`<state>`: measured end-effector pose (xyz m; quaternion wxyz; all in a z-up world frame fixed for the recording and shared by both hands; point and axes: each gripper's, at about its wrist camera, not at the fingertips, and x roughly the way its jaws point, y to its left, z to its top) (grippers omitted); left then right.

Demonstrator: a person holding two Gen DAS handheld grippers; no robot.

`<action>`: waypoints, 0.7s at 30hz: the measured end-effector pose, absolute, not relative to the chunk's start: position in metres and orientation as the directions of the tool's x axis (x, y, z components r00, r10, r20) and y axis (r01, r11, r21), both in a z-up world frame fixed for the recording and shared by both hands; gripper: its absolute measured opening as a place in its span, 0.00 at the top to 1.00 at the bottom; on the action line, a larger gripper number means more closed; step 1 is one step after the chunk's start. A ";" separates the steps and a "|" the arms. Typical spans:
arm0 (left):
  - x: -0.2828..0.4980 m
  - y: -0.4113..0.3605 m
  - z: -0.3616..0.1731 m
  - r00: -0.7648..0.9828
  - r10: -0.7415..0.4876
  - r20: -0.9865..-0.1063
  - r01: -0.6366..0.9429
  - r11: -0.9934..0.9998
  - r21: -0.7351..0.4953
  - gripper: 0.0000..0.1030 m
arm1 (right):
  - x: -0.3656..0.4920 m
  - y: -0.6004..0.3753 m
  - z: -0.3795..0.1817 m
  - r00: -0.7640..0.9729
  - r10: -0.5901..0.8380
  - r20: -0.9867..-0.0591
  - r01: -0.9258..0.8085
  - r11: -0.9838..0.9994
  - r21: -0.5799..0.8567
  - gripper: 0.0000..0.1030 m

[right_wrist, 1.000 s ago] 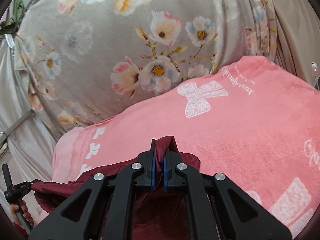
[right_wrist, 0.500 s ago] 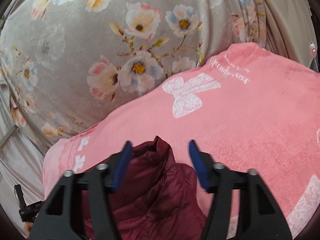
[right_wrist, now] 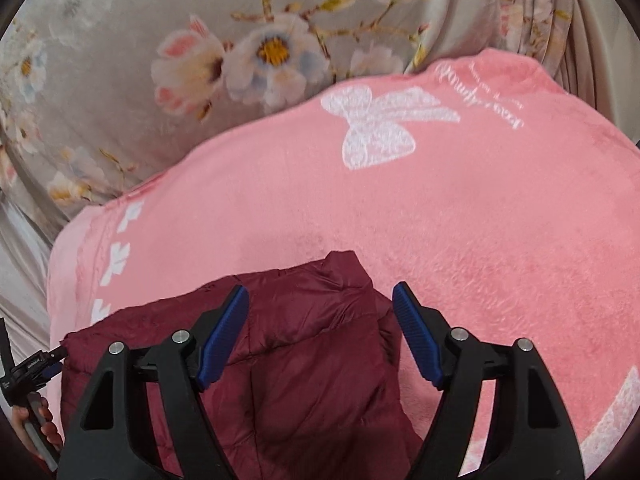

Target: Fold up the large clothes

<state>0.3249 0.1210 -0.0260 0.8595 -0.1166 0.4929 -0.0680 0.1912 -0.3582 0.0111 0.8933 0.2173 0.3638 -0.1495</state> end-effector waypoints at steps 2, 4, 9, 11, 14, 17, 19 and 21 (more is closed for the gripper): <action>0.329 0.120 -0.032 0.500 -0.242 -0.832 -0.017 0.957 -0.289 0.38 | 0.204 -0.359 0.001 0.662 -0.100 -0.743 0.427 0.865 0.263 0.30; 0.333 0.119 -0.034 0.499 -0.234 -0.834 -0.027 0.958 -0.285 0.53 | 0.214 -0.359 -0.010 0.631 -0.077 -0.772 0.425 0.867 0.261 0.39; 0.339 0.114 -0.035 0.508 -0.180 -0.843 -0.039 0.972 -0.231 0.84 | 0.223 -0.350 -0.020 0.608 -0.077 -0.790 0.396 0.892 0.217 0.95; 0.339 0.110 -0.031 0.526 -0.145 -0.838 -0.033 0.981 -0.191 0.91 | 0.215 -0.349 -0.006 0.645 -0.121 -0.755 0.410 0.888 0.208 1.00; 0.340 0.103 -0.030 0.550 -0.085 -0.831 -0.032 0.992 -0.122 0.94 | 0.205 -0.360 0.008 0.674 -0.193 -0.713 0.464 0.862 0.205 1.00; 0.345 0.097 -0.036 0.556 -0.055 -0.829 -0.029 0.996 -0.085 0.94 | 0.207 -0.374 -0.003 0.652 -0.190 -0.734 0.489 0.845 0.217 1.00; 0.349 0.092 -0.044 0.558 -0.025 -0.829 -0.028 0.998 -0.049 0.94 | 0.211 -0.377 -0.018 0.622 -0.193 -0.759 0.497 0.846 0.193 1.00; 0.350 0.089 -0.051 0.562 0.002 -0.827 -0.030 0.999 -0.018 0.94 | 0.214 -0.376 -0.030 0.607 -0.196 -0.770 0.498 0.849 0.176 1.00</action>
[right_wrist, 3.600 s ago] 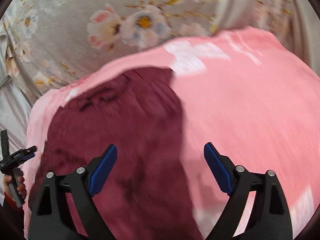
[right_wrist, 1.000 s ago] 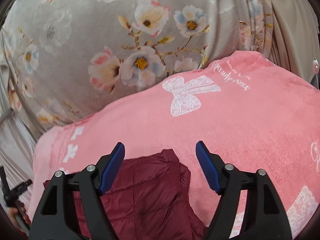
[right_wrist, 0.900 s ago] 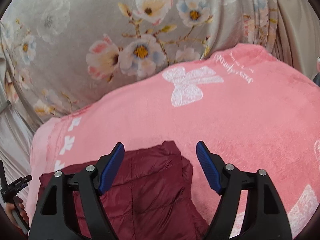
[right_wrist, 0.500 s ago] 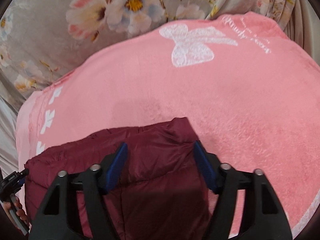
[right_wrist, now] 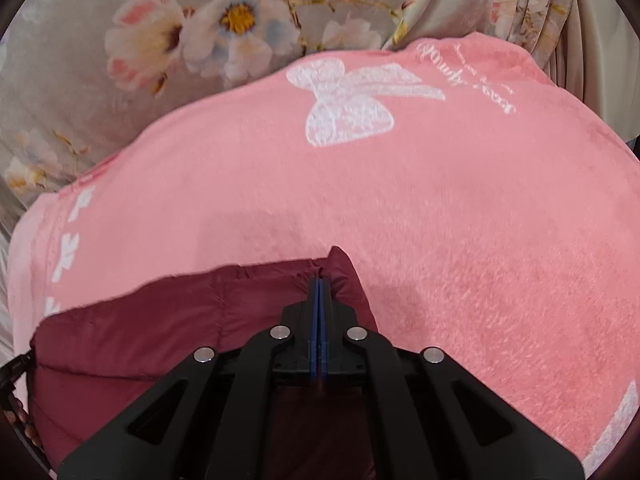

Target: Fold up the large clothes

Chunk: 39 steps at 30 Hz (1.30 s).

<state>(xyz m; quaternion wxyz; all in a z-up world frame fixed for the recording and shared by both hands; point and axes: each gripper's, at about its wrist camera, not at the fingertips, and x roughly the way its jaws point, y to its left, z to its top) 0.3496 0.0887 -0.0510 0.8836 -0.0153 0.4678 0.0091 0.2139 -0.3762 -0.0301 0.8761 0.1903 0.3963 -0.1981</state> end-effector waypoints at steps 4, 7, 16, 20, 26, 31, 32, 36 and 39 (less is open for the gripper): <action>0.351 0.084 -0.062 0.577 0.032 -0.816 -0.034 0.999 0.015 0.94 | 0.219 -0.372 -0.046 0.592 -0.207 -0.779 0.497 0.855 0.151 1.00; 0.349 0.079 -0.066 0.599 0.063 -0.798 -0.036 0.998 0.051 0.93 | 0.222 -0.367 -0.051 0.590 -0.228 -0.775 0.492 0.862 0.122 1.00; 0.346 0.073 -0.071 0.631 0.104 -0.769 -0.055 0.994 0.090 0.92 | 0.225 -0.363 -0.055 0.594 -0.249 -0.765 0.485 0.869 0.094 1.00; 0.345 0.072 -0.071 0.632 0.112 -0.767 -0.058 0.994 0.098 0.92 | 0.224 -0.366 -0.056 0.603 -0.234 -0.763 0.485 0.867 0.118 1.00; 0.337 0.092 -0.058 0.614 0.080 -0.786 -0.094 0.995 0.028 0.69 | 0.200 -0.394 -0.040 0.643 -0.201 -0.739 0.544 0.800 0.255 1.00; 0.308 0.117 -0.019 0.635 0.042 -0.772 -0.134 0.989 -0.056 0.61 | 0.164 -0.379 0.012 0.697 -0.271 -0.664 0.537 0.810 0.234 0.79; 0.301 0.109 -0.006 0.655 0.020 -0.755 -0.103 0.993 -0.063 0.61 | 0.166 -0.365 0.020 0.713 -0.253 -0.654 0.500 0.837 0.222 0.79; 0.282 0.041 0.023 0.667 -0.140 -0.732 0.110 0.990 -0.089 0.61 | 0.192 -0.276 0.035 0.755 -0.107 -0.647 0.267 0.951 0.154 0.79; 0.279 -0.010 0.015 0.633 -0.208 -0.746 0.220 0.972 -0.084 0.61 | 0.216 -0.217 0.021 0.737 -0.002 -0.676 0.125 0.983 0.133 0.80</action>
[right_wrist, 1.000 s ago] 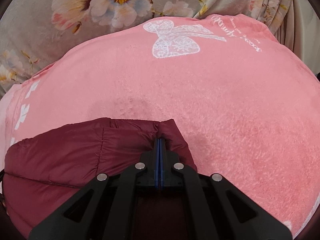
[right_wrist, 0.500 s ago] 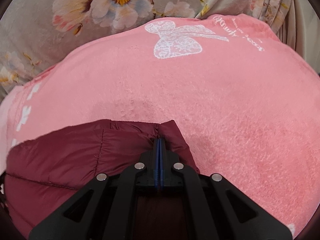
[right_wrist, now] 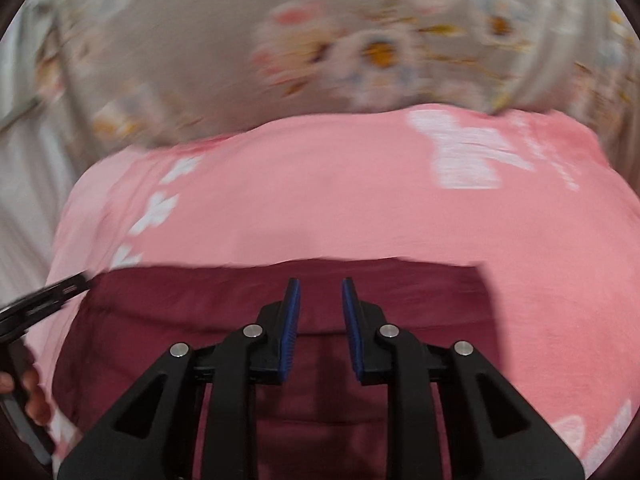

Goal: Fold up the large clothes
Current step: 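Grasp the jacket hem with both tools side by side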

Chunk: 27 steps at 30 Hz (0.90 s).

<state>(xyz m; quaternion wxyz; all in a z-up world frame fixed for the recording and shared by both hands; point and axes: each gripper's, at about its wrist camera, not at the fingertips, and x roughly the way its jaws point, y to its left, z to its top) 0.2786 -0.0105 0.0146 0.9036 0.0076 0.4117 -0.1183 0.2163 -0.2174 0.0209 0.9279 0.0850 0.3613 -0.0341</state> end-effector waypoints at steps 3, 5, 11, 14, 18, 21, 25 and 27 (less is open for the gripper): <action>0.286 -0.050 -0.010 0.596 -0.196 -0.779 0.256 0.965 -0.047 0.61 | 0.238 -0.190 0.001 0.700 0.017 -0.714 0.084 0.991 0.107 0.80; 0.293 -0.062 -0.026 0.576 -0.185 -0.797 0.256 0.966 -0.040 0.61 | 0.249 -0.186 -0.011 0.675 0.026 -0.737 0.080 0.991 0.108 0.80; 0.301 -0.076 -0.050 0.604 -0.135 -0.785 0.235 0.972 0.013 0.61 | 0.263 -0.200 -0.043 0.640 0.018 -0.768 0.103 0.989 0.110 0.82; 0.304 -0.073 -0.057 0.611 -0.141 -0.779 0.243 0.970 0.014 0.60 | 0.266 -0.202 -0.051 0.646 0.019 -0.763 0.111 0.987 0.118 0.82; 0.305 -0.076 -0.062 0.632 -0.133 -0.764 0.242 0.970 0.031 0.59 | 0.269 -0.198 -0.054 0.651 0.000 -0.759 0.113 0.989 0.097 0.82; 0.306 -0.079 -0.064 0.645 -0.122 -0.754 0.243 0.969 0.051 0.59 | 0.271 -0.197 -0.055 0.657 -0.013 -0.754 0.116 0.990 0.085 0.82; 0.306 -0.081 -0.066 0.652 -0.113 -0.750 0.240 0.969 0.062 0.58 | 0.273 -0.198 -0.056 0.659 -0.012 -0.752 0.119 0.989 0.089 0.82; 0.306 -0.081 -0.066 0.655 -0.112 -0.747 0.239 0.969 0.064 0.58 | 0.273 -0.199 -0.056 0.660 -0.008 -0.751 0.120 0.988 0.094 0.82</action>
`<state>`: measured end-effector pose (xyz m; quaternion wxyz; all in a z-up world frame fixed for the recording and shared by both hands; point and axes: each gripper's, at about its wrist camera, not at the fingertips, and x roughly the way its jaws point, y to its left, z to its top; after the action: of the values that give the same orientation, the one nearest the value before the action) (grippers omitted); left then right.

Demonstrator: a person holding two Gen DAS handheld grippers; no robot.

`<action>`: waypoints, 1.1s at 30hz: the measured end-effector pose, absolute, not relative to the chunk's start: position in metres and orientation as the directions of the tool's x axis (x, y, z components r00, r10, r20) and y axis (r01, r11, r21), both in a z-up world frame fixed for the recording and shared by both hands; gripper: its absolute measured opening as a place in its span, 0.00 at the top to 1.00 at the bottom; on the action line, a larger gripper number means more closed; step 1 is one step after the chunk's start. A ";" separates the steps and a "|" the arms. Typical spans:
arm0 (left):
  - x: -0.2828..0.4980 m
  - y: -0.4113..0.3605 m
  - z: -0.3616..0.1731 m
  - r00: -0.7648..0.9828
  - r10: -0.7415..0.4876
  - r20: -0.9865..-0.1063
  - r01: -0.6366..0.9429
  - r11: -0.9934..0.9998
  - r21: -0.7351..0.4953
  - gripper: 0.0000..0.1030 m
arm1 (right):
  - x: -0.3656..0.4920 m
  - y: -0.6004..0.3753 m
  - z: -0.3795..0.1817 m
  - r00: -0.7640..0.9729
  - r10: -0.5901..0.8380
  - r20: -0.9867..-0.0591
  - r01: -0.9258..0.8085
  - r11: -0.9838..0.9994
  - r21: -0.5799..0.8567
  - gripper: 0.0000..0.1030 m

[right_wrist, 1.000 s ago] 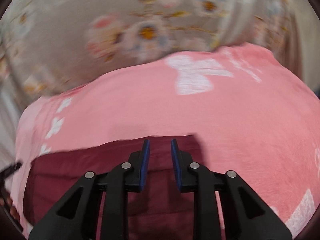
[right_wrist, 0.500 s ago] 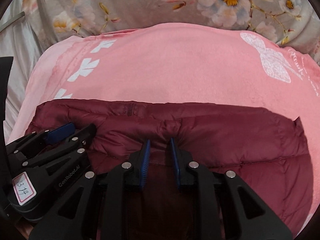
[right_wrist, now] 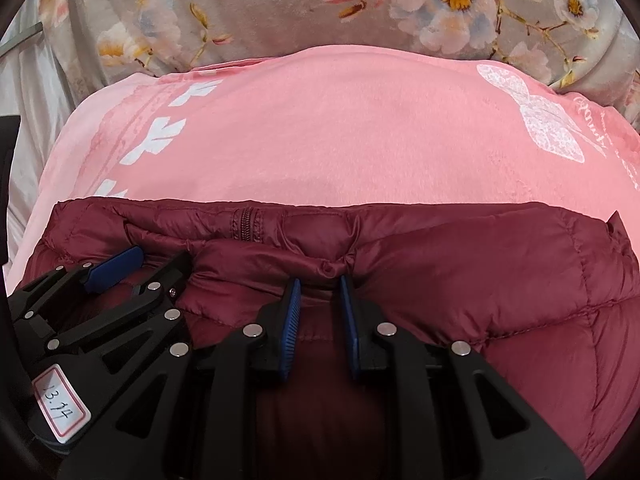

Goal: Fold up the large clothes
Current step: 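Grasp the jacket hem with both tools side by side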

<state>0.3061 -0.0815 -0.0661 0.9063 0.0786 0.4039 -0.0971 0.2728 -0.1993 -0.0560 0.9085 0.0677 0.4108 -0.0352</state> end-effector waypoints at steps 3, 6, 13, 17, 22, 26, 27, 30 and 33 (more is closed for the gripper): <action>0.307 -0.081 -0.066 0.658 -0.110 -0.745 0.238 0.969 0.067 0.57 | 0.273 -0.200 -0.056 0.663 -0.005 -0.749 0.121 0.988 0.101 0.82; 0.307 -0.082 -0.066 0.662 -0.104 -0.742 0.235 0.969 0.074 0.57 | 0.273 -0.201 -0.056 0.665 -0.001 -0.746 0.123 0.986 0.108 0.82; 0.305 -0.086 -0.067 0.670 -0.090 -0.737 0.226 0.970 0.087 0.56 | 0.273 -0.203 -0.056 0.671 0.010 -0.742 0.124 0.984 0.126 0.81; 0.306 -0.080 -0.063 0.653 -0.129 -0.747 0.236 0.971 0.038 0.53 | 0.264 -0.218 -0.047 0.698 0.011 -0.716 0.176 0.966 0.187 0.81; 0.279 -0.043 -0.033 0.632 -0.183 -0.753 0.201 0.977 -0.068 0.54 | 0.203 -0.244 -0.005 0.757 -0.089 -0.647 0.307 0.923 0.232 0.78; 0.237 -0.018 -0.020 0.617 -0.234 -0.751 0.176 0.972 -0.158 0.54 | 0.168 -0.209 0.002 0.751 -0.021 -0.660 0.181 0.968 0.176 0.78; 0.231 -0.018 -0.022 0.613 -0.231 -0.756 0.174 0.972 -0.155 0.54 | 0.165 -0.197 0.000 0.746 -0.017 -0.665 0.151 0.978 0.144 0.78; 0.212 -0.025 -0.034 0.612 -0.186 -0.768 0.172 0.980 -0.100 0.54 | 0.164 -0.167 -0.014 0.725 0.012 -0.689 0.076 0.992 0.097 0.78; 0.199 -0.032 -0.045 0.639 -0.133 -0.757 0.182 0.983 -0.019 0.52 | 0.168 -0.158 -0.033 0.691 0.033 -0.722 0.068 0.992 0.110 0.78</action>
<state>0.1993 -0.0322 -0.0447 0.9048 0.0297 0.4157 -0.0870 0.1682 -0.1584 -0.0332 0.9172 0.0640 0.3932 -0.0096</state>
